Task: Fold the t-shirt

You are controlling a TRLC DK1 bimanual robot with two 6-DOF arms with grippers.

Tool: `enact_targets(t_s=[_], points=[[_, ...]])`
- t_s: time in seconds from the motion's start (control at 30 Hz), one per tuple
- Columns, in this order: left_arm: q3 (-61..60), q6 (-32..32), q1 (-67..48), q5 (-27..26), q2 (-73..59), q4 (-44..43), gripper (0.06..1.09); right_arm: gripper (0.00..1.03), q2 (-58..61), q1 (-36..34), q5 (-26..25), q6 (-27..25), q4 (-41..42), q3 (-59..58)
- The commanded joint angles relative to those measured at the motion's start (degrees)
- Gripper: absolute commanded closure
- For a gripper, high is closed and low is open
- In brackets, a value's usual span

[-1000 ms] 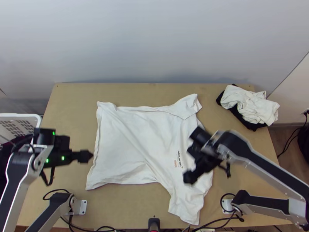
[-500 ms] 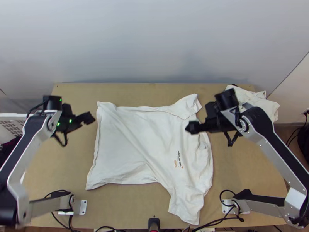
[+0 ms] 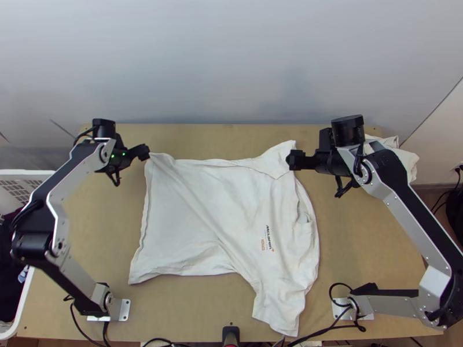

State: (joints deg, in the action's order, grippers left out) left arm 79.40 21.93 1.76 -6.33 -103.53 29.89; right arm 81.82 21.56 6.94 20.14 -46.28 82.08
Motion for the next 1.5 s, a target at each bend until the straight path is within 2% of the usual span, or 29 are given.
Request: enact_targets(t_s=[0.0, 0.13, 0.37, 0.43, 0.53, 0.77, 1.03, 1.1, 1.23, 1.47], points=[[6.6, 0.7, -1.5, 1.9, -8.0, -0.6, 0.11, 0.03, 1.4, -1.7, -3.2, 0.1, 4.7, -2.5], [7.6, 1.3, -1.8, 2.4, -10.0, -0.6, 0.15, 0.03, 2.0, -2.4, -4.5, 0.2, 7.3, -2.6], [9.6, 2.1, -2.0, 2.3, -12.3, -0.4, 0.21, 0.03, 3.9, -2.4, -4.6, 0.1, 7.4, -3.6], [10.3, 2.4, -2.0, 2.4, -12.9, -0.4, 0.26, 0.03, 4.3, -2.5, -4.6, 0.1, 7.4, -3.6], [11.4, 2.9, -2.1, 2.4, -14.2, -0.2, 0.27, 0.03, 4.8, -2.5, -4.6, 0.0, 7.9, -3.4], [11.9, 4.7, -3.3, 4.2, -14.6, -0.9, 0.7, 0.03, 7.7, -3.5, -4.6, -0.1, 9.4, -2.7], [11.8, 4.8, -3.6, 5.4, -14.4, -1.1, 0.95, 0.03, 13.5, -3.2, -4.5, 0.2, 10.5, 0.4], [11.8, 4.6, -3.5, 6.1, -14.1, -1.2, 1.05, 0.03, 15.5, -3.5, -4.5, 1.2, 10.5, 1.2], [11.3, 4.5, -3.5, 6.1, -12.8, -1.2, 1.05, 0.03, 19.3, -4.3, -4.3, 1.7, 10.7, 2.4], [11.2, 4.1, -4.0, 6.9, -10.8, -1.2, 1.04, 0.04, 26.9, -4.6, -0.8, 3.1, 10.7, 4.6]])
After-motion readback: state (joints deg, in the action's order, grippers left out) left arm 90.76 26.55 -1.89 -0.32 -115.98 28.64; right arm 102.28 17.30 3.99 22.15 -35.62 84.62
